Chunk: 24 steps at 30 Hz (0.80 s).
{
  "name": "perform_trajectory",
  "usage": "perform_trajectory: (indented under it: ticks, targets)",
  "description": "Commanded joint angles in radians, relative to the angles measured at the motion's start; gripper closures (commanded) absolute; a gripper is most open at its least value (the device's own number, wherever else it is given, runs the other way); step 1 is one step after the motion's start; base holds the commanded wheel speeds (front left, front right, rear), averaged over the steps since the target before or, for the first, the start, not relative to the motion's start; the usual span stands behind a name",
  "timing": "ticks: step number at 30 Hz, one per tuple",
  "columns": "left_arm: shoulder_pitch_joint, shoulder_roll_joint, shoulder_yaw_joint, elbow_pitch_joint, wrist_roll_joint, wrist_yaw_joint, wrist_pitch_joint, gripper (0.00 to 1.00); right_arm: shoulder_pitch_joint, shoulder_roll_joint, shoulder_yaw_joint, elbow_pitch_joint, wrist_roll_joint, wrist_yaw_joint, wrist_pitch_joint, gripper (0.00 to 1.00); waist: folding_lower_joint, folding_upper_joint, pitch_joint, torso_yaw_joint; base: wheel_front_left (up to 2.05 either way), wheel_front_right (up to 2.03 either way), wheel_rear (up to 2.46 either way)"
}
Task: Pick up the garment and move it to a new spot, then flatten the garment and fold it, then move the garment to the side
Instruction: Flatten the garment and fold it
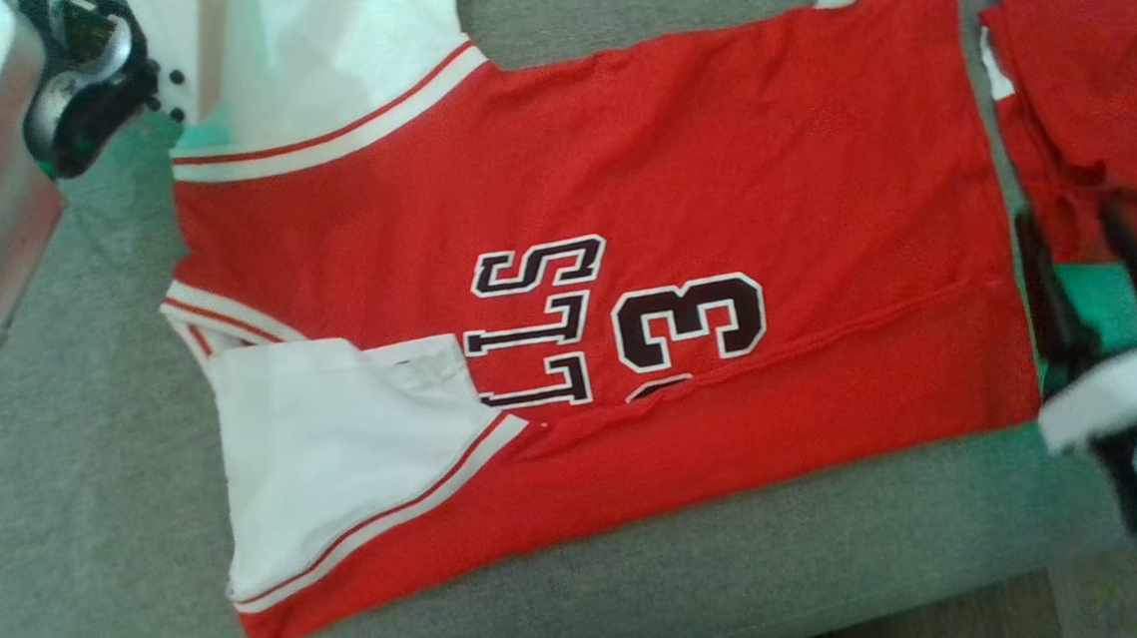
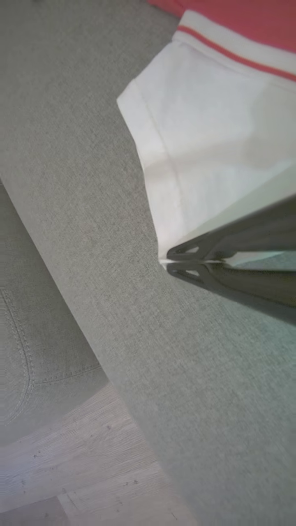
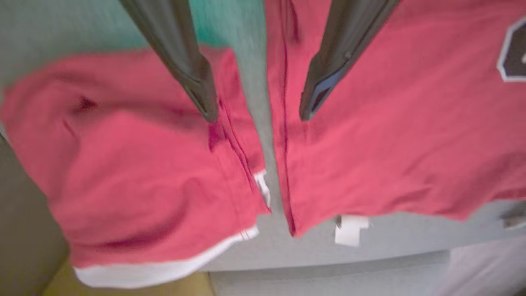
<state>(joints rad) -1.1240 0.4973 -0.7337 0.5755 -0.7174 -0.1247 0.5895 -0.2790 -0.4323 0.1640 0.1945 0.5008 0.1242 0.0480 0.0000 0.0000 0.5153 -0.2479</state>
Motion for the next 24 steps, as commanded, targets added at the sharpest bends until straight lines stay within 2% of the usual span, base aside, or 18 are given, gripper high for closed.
perform_trajectory:
  ticks: [1,5,9,11,16,24]
  targets:
    - [-0.05,0.033,0.02,-0.031,-0.002,-0.005,-0.02,1.0,-0.065,-0.045,0.023,-0.033,0.031,0.007,0.04,0.0,0.0,0.0,-0.006,0.015,0.0,0.0,0.0]
    - [-0.07,0.016,-0.029,-0.043,-0.023,-0.006,-0.057,1.0,-0.226,-0.076,0.091,0.034,0.11,0.007,0.223,0.0,0.0,0.0,-0.011,0.048,0.0,0.0,0.0]
    - [-0.103,-0.003,-0.093,-0.054,-0.05,-0.006,-0.084,1.0,-0.41,-0.108,0.191,0.167,0.172,0.007,0.417,0.0,0.0,0.0,-0.013,0.091,0.0,0.0,0.0]
    - [-0.116,-0.006,-0.116,-0.059,-0.058,-0.006,-0.096,1.0,-0.465,-0.112,0.216,0.227,0.184,0.007,0.457,0.0,0.0,0.0,-0.015,0.105,0.0,0.0,0.0]
    - [-0.145,-0.013,-0.165,-0.063,-0.082,-0.006,-0.116,1.0,-0.559,-0.107,0.263,0.339,0.204,0.007,0.482,0.0,0.0,0.0,-0.015,0.134,0.0,0.0,0.0]
    - [-0.175,-0.011,-0.224,-0.054,-0.116,-0.006,-0.152,1.0,-0.64,-0.102,0.334,0.424,0.236,0.007,0.414,0.0,0.0,0.0,-0.007,0.154,0.0,0.0,0.0]
